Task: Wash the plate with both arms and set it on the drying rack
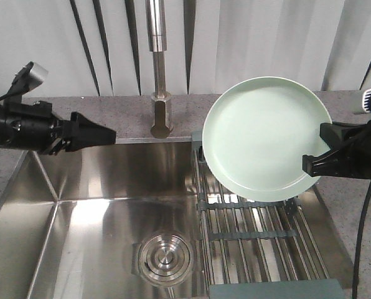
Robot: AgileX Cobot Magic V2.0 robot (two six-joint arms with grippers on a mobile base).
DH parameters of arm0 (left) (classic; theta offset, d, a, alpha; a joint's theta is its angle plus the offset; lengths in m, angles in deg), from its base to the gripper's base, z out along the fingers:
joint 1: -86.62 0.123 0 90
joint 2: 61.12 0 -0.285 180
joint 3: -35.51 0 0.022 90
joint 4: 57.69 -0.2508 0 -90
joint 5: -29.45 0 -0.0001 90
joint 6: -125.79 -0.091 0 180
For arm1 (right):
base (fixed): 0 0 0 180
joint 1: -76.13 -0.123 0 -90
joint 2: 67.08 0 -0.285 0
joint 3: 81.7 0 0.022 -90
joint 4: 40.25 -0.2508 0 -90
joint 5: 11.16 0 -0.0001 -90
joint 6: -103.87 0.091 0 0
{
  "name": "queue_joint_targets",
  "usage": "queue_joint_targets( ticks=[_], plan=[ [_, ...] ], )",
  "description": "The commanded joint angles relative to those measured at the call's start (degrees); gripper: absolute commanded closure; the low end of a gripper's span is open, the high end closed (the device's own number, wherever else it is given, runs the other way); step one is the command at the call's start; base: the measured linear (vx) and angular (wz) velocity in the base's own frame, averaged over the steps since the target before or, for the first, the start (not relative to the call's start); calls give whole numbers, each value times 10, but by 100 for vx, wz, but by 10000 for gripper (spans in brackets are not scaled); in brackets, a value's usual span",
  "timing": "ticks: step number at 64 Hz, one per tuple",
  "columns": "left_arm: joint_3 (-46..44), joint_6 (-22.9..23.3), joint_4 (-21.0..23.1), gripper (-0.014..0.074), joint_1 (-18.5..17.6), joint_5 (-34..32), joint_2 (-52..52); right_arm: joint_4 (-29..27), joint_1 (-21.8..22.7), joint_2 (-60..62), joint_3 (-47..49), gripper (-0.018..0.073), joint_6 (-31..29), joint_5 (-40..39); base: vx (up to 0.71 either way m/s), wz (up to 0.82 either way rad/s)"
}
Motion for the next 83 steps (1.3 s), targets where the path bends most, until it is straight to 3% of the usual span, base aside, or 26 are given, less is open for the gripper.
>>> queue_joint_targets(
  ticks=[1, 5, 9, 14, 31, 43, 51, 58, 67, 83],
  plan=[
    [-48, -98, 155, 61, -2, 90, -16, 0, 3, 11, 16, 569, 0, -46, 0, 0],
    [-77, -124, 213, 61, -2, 140, -43, 0, 3, 11, 16, 569, 0, -46, 0, 0],
    [-98, -124, 249, 61, -6, 141, -66, 0, 3, 11, 16, 569, 0, -46, 0, 0],
    [-138, -124, 259, 61, -15, 141, -94, 0, 3, 11, 16, 569, 0, -46, 0, 0],
    [-283, -107, 235, 61, -56, 141, -187, 0, 3, 11, 16, 569, 0, -46, 0, 0],
    [-363, -81, 236, 61, -65, 141, -241, 0, 3, 11, 16, 569, 0, -46, 0, 0],
    [-408, -52, 233, 61, -69, 141, -278, 0, 3, 11, 16, 569, 0, -46, 0, 0],
    [-456, -18, 200, 61, -74, 141, -307, 0, 3, 11, 16, 569, 0, -46, 0, 0],
    [-495, 7, 160, 61, -86, 141, -334, 0, 3, 11, 16, 569, 0, -46, 0, 0],
    [-523, 6, 155, 61, -96, 136, -360, 0, 3, 11, 16, 569, 0, -46, 0, 0]
  ],
)
